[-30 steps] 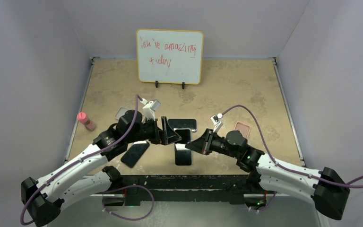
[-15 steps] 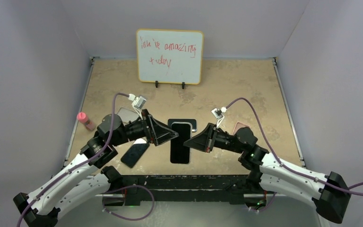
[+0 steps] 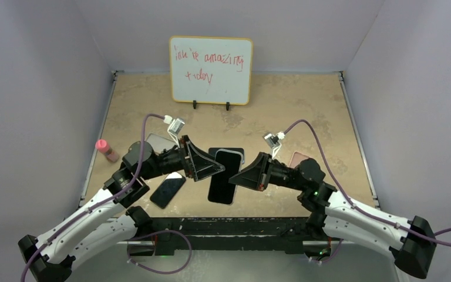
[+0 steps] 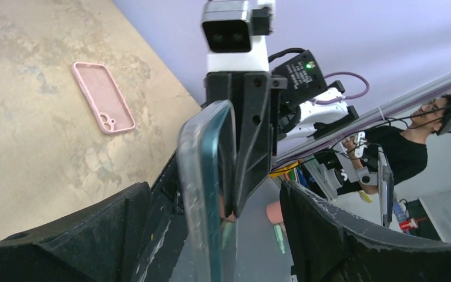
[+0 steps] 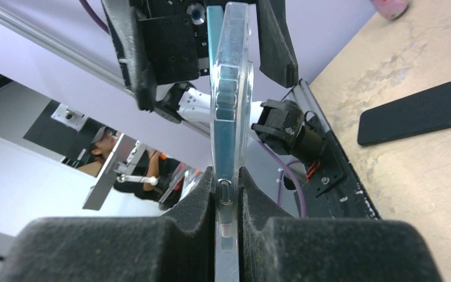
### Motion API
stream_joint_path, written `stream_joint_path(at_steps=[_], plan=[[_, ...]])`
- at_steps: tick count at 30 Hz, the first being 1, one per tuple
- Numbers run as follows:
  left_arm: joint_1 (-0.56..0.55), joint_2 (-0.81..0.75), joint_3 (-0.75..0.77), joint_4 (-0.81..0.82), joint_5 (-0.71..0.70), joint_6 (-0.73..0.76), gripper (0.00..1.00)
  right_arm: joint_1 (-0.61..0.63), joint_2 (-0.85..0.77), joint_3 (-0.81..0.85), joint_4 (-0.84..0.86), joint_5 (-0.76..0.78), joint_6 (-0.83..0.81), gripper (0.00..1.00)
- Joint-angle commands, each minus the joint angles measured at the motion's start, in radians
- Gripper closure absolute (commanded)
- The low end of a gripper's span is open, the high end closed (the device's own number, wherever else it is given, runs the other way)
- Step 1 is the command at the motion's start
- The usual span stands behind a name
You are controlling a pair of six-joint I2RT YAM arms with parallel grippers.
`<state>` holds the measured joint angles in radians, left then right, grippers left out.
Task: Put the phone into the phone case
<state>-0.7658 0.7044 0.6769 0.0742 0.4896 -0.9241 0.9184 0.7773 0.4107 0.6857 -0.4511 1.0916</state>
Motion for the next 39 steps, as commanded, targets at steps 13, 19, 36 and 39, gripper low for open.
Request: stream_joint_path(at_steps=[13, 19, 36, 39], plan=[[0.0, -0.054, 0.017, 0.09, 0.003, -0.048, 0.19, 0.002, -0.006, 0.088, 0.164, -0.131, -0.043, 1.0], [0.0, -0.045, -0.025, 0.151, 0.02, -0.084, 0.18, 0.003, -0.003, 0.078, 0.209, -0.151, -0.02, 1.0], [0.0, -0.024, -0.084, 0.244, 0.042, -0.14, 1.0, 0.003, 0.047, 0.07, 0.095, -0.112, -0.023, 1.0], [-0.001, -0.03, -0.076, 0.183, 0.012, -0.125, 1.0, 0.003, 0.036, 0.095, -0.047, -0.022, -0.058, 0.88]])
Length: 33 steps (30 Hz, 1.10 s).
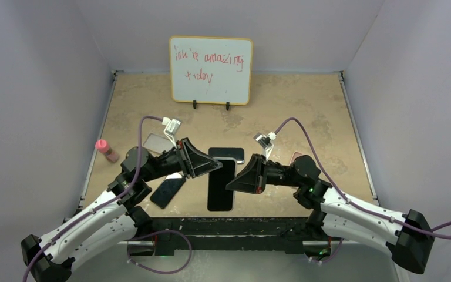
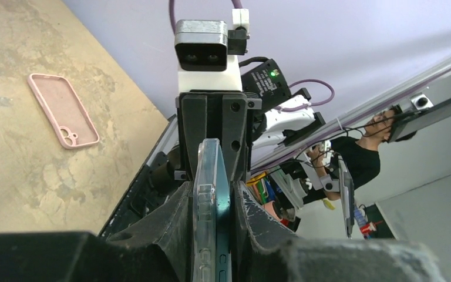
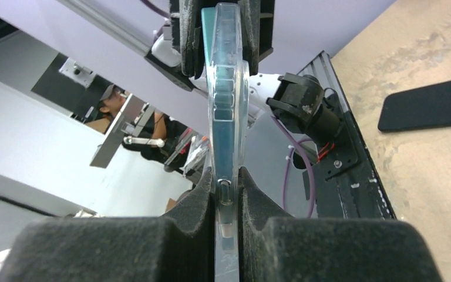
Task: Put the phone into the phone case
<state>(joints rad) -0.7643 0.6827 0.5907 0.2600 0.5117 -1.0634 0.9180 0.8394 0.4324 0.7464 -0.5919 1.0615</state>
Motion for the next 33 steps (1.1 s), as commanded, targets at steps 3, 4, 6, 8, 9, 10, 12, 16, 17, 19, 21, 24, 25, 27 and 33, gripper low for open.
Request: stream_joint_path(at_steps=[3, 4, 6, 8, 9, 10, 12, 16, 17, 19, 21, 24, 25, 27, 33], plan=[[-0.003, -0.027, 0.013, -0.039, -0.046, 0.008, 1.0, 0.004, -0.019, 0.049, -0.055, 0.158, 0.008, 0.63], [-0.002, -0.034, 0.015, -0.05, -0.056, 0.006, 1.0, 0.003, -0.009, 0.044, -0.033, 0.165, 0.025, 0.61], [-0.001, -0.045, 0.012, -0.059, -0.072, -0.005, 1.0, 0.004, 0.016, 0.043, -0.011, 0.169, 0.046, 0.6], [-0.002, -0.054, 0.003, -0.051, -0.081, -0.024, 1.0, 0.003, 0.046, 0.04, 0.026, 0.168, 0.067, 0.62], [-0.002, -0.061, -0.001, -0.049, -0.087, -0.033, 1.0, 0.003, 0.058, 0.039, 0.049, 0.167, 0.079, 0.64], [-0.002, -0.066, -0.005, -0.047, -0.095, -0.04, 1.0, 0.004, 0.07, 0.035, 0.073, 0.166, 0.091, 0.67], [-0.003, -0.083, -0.008, -0.047, -0.113, -0.05, 1.0, 0.004, 0.084, 0.029, 0.115, 0.162, 0.11, 0.76], [-0.003, -0.095, 0.004, -0.058, -0.112, -0.055, 0.92, 0.004, 0.095, 0.013, 0.202, 0.127, 0.125, 1.0], [-0.003, -0.099, 0.006, -0.057, -0.107, -0.056, 0.82, 0.004, 0.09, 0.002, 0.241, 0.12, 0.136, 1.0], [-0.002, -0.108, 0.009, -0.049, -0.092, -0.051, 0.6, 0.002, 0.078, -0.014, 0.304, 0.105, 0.149, 1.0], [-0.003, -0.119, 0.009, -0.035, -0.08, -0.039, 0.42, 0.002, 0.066, -0.009, 0.315, 0.089, 0.138, 1.0], [-0.002, -0.124, -0.003, 0.02, -0.06, -0.044, 0.33, 0.002, 0.051, 0.008, 0.312, 0.064, 0.128, 1.0], [-0.003, -0.121, -0.01, 0.046, -0.053, -0.051, 0.32, 0.001, 0.047, 0.014, 0.308, 0.06, 0.127, 1.0], [-0.002, -0.11, -0.028, 0.098, -0.038, -0.069, 0.35, 0.002, 0.044, 0.023, 0.298, 0.053, 0.125, 1.0], [-0.003, -0.071, -0.045, 0.117, -0.014, -0.081, 0.76, 0.002, 0.053, 0.023, 0.31, 0.048, 0.135, 1.0]])
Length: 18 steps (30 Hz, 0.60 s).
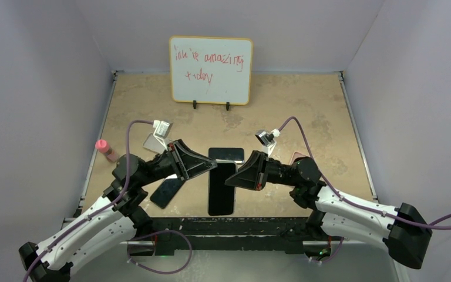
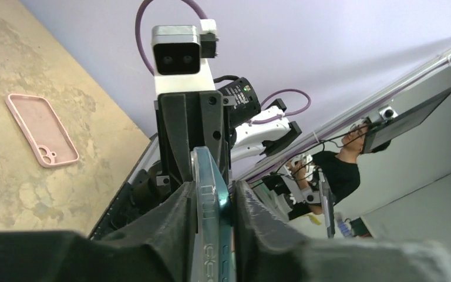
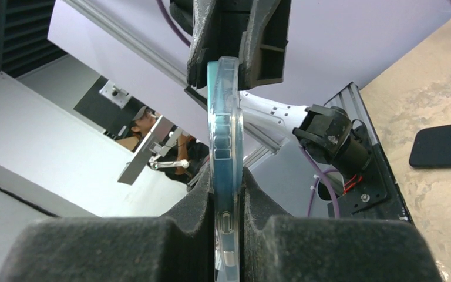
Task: Put the phone into the phone case
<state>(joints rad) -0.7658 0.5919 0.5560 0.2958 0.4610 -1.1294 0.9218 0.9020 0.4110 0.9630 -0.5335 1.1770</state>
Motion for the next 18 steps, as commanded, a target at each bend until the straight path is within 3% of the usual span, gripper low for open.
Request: stream_joint_path(at_steps=[1, 3, 7, 10, 13, 14, 16, 18], plan=[[-0.001, 0.021, -0.01, 0.076, 0.036, -0.015, 0.86, -0.002, -0.009, 0.04, 0.096, -0.007, 0.024, 1.0], [-0.001, 0.023, -0.004, 0.055, 0.03, -0.009, 1.0, -0.002, -0.012, 0.031, 0.102, 0.003, 0.038, 1.0], [-0.001, 0.03, 0.033, -0.093, -0.003, 0.046, 1.0, -0.001, -0.021, 0.029, 0.062, 0.021, 0.042, 1.0], [-0.001, 0.048, 0.059, -0.197, -0.035, 0.077, 1.0, -0.002, -0.023, 0.041, 0.01, 0.033, 0.032, 0.86], [0.0, 0.06, 0.065, -0.216, -0.04, 0.074, 1.0, -0.002, -0.032, 0.032, -0.012, 0.071, 0.033, 0.81], [-0.001, 0.06, 0.066, -0.222, -0.043, 0.071, 1.0, -0.003, -0.035, 0.028, -0.016, 0.083, 0.033, 0.82], [-0.001, 0.054, 0.067, -0.213, -0.04, 0.064, 1.0, -0.002, -0.035, 0.021, 0.016, 0.086, 0.026, 1.0], [-0.002, 0.036, 0.04, -0.128, -0.013, 0.024, 1.0, -0.002, -0.029, 0.014, 0.071, 0.074, 0.036, 1.0]])
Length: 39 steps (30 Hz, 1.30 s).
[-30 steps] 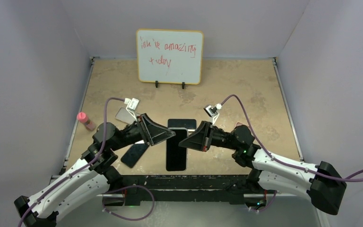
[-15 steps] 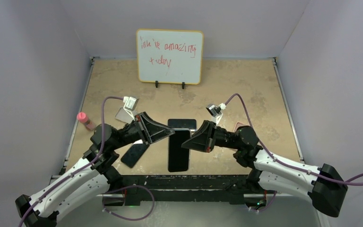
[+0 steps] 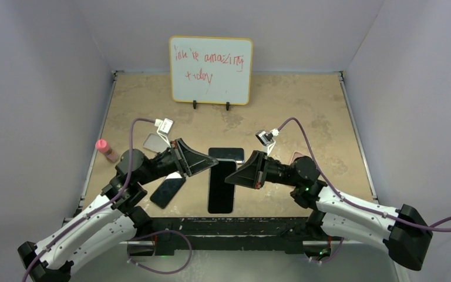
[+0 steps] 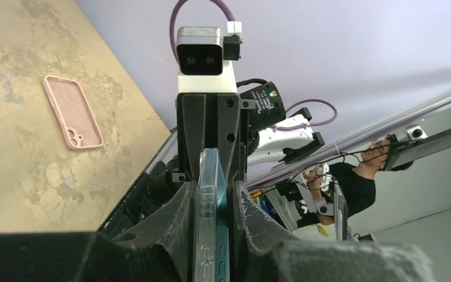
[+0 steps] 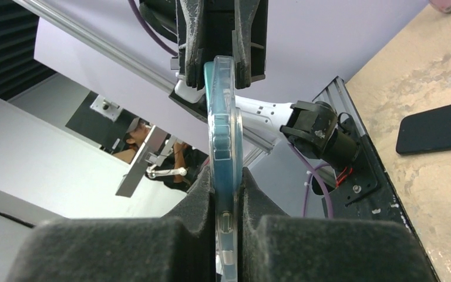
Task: Put the phone into the phone case
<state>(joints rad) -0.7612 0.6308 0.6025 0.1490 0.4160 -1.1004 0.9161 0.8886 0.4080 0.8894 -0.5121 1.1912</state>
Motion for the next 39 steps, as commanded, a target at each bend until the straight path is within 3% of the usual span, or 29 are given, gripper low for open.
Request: stream_joint_path(at_steps=[1, 4, 5, 7, 10, 12, 16, 18, 22, 24, 25, 28, 29, 34, 36, 39], plan=[[-0.005, -0.013, -0.021, 0.065, 0.048, -0.026, 0.93, 0.004, -0.013, 0.014, 0.177, 0.042, 0.031, 1.0], [-0.006, -0.021, -0.039, 0.147, 0.107, -0.046, 0.58, 0.003, -0.004, 0.02, 0.249, 0.006, 0.051, 1.0], [-0.005, -0.02, -0.038, 0.151, 0.124, -0.041, 0.51, 0.004, -0.003, 0.027, 0.257, 0.001, 0.051, 1.0], [-0.005, -0.019, -0.041, 0.159, 0.147, -0.038, 0.44, 0.004, 0.004, 0.042, 0.253, -0.021, 0.047, 1.0], [-0.006, -0.014, -0.049, 0.203, 0.16, -0.051, 0.41, 0.004, 0.019, 0.055, 0.246, -0.03, 0.047, 1.0], [-0.006, -0.006, -0.05, 0.205, 0.161, -0.048, 0.45, 0.004, 0.033, 0.059, 0.255, -0.031, 0.05, 1.0], [-0.005, 0.021, -0.054, 0.184, 0.145, -0.036, 0.87, 0.004, 0.056, 0.059, 0.265, -0.031, 0.056, 1.0], [-0.005, 0.044, -0.037, 0.105, 0.127, 0.006, 0.99, 0.004, 0.054, 0.055, 0.218, -0.02, 0.054, 0.99], [-0.005, 0.056, -0.017, -0.001, 0.085, 0.068, 1.0, 0.004, 0.015, 0.075, 0.032, 0.042, -0.003, 0.67], [-0.006, 0.05, -0.013, -0.023, 0.063, 0.081, 1.0, 0.004, 0.004, 0.085, -0.008, 0.05, -0.023, 0.64], [-0.005, 0.048, -0.006, -0.044, 0.052, 0.089, 1.0, 0.004, -0.001, 0.086, -0.018, 0.049, -0.026, 0.65], [-0.005, 0.043, 0.009, -0.078, 0.039, 0.093, 1.0, 0.004, -0.004, 0.084, -0.035, 0.054, -0.032, 0.96], [-0.005, 0.037, 0.009, -0.074, 0.04, 0.085, 1.0, 0.004, -0.007, 0.084, -0.043, 0.065, -0.033, 1.0], [-0.005, -0.006, 0.028, -0.109, 0.048, 0.089, 0.54, 0.004, -0.047, 0.061, -0.052, 0.157, -0.03, 1.0], [-0.005, -0.012, 0.029, -0.122, 0.079, 0.108, 0.47, 0.004, -0.082, 0.054, -0.07, 0.206, -0.035, 1.0], [-0.005, -0.013, 0.016, -0.128, 0.14, 0.122, 0.44, 0.004, -0.122, 0.045, -0.082, 0.27, -0.043, 1.0]])
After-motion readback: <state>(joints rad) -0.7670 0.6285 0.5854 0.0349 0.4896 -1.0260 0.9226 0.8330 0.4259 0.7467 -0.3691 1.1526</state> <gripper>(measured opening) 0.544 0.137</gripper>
